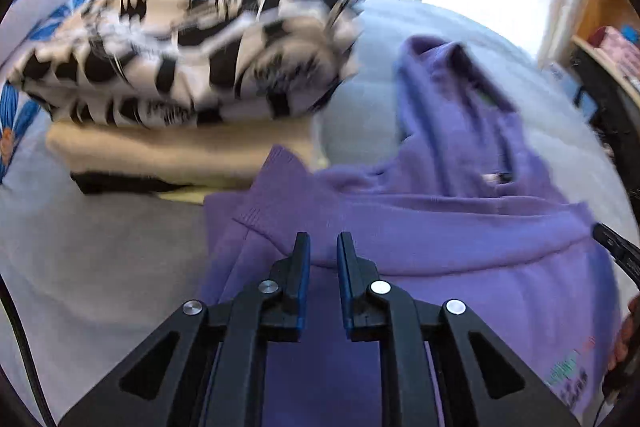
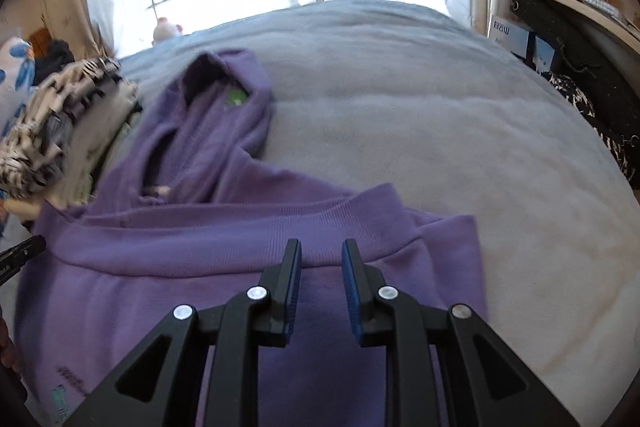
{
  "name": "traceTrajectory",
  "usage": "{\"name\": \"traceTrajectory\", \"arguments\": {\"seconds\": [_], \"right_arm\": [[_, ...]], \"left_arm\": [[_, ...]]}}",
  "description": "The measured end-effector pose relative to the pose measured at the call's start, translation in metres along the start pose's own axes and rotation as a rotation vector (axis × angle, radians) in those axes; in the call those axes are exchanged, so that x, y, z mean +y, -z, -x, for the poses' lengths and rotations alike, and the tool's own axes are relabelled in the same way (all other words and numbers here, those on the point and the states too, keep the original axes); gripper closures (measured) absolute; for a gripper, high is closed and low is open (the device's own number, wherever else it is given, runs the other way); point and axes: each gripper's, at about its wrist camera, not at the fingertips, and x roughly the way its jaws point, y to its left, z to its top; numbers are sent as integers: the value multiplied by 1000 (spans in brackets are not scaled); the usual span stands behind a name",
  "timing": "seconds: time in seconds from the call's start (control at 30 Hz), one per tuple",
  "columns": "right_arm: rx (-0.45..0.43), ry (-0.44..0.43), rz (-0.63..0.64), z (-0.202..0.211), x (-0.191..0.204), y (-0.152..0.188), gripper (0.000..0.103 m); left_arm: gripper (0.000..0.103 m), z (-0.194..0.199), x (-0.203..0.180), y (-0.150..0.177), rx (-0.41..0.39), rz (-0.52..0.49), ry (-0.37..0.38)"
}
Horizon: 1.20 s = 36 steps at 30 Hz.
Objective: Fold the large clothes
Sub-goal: 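Lay the folded hem down and open both grippers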
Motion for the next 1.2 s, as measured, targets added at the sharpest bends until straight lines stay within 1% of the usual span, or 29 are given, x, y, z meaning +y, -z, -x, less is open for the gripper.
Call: {"name": "traceTrajectory", "arguments": {"seconds": [0.03,0.07,0.1,0.13,0.17,0.2,0.23,0.3,0.33,0.37,0.43,0.5,0.57,0.6,0.67,0.73,0.77,0.83,0.9,0.93,0.97,1.03,1.1,1.2], "right_arm": [[2,29,4,-5,-3,3,83],[5,59,4,-11,-9,4,83],[2,87,4,-17,-18,5,86],[1,72,-3,-21,-30,7,90],[2,19,-20,-21,-42,8,96],[1,0,-28,-20,-50,9,101],[3,1,-26,-19,-53,9,103],[14,5,-20,-13,-55,10,103],[19,6,-18,-9,-53,10,103],[24,3,-16,-2,-50,12,100],[25,-16,-8,15,-44,18,100],[24,-65,11,40,-32,32,100],[27,-115,28,64,-20,52,100],[33,-134,34,75,-15,62,100],[48,-192,42,95,-4,90,99],[72,-214,40,105,1,112,99],[83,-210,41,107,0,124,99],[96,-149,61,107,-5,140,99],[86,-42,61,107,-23,152,99],[83,-17,46,108,-32,153,99],[86,-13,13,110,-44,154,100],[91,-17,-32,113,-59,151,100],[95,6,-36,115,-63,149,100],[109,15,-45,114,-63,150,99]], "left_arm": [[93,-12,6,0,17,11,-26],[96,-21,13,1,30,28,-17],[98,-30,15,0,28,40,5],[99,-32,22,-1,16,54,31],[100,-33,28,-1,8,64,55],[101,-36,31,-2,4,67,68],[101,-39,35,-1,1,71,84],[101,-38,39,-1,0,88,98],[101,-35,37,-1,-3,92,91],[101,-30,35,-1,-7,91,72],[101,-14,28,4,-11,84,49],[96,17,22,19,-36,51,42],[93,43,16,39,-39,24,49],[91,53,14,53,-30,21,55],[90,68,14,83,2,18,67],[90,76,20,107,33,16,51],[90,78,24,116,46,11,35],[90,73,32,132,61,14,-18],[90,70,43,138,56,65,-20],[90,72,54,141,54,106,-20],[90,77,64,142,53,134,-17],[90,78,70,144,56,150,-21],[90,79,68,144,56,127,-41],[90,80,59,144,60,99,-72]]}}
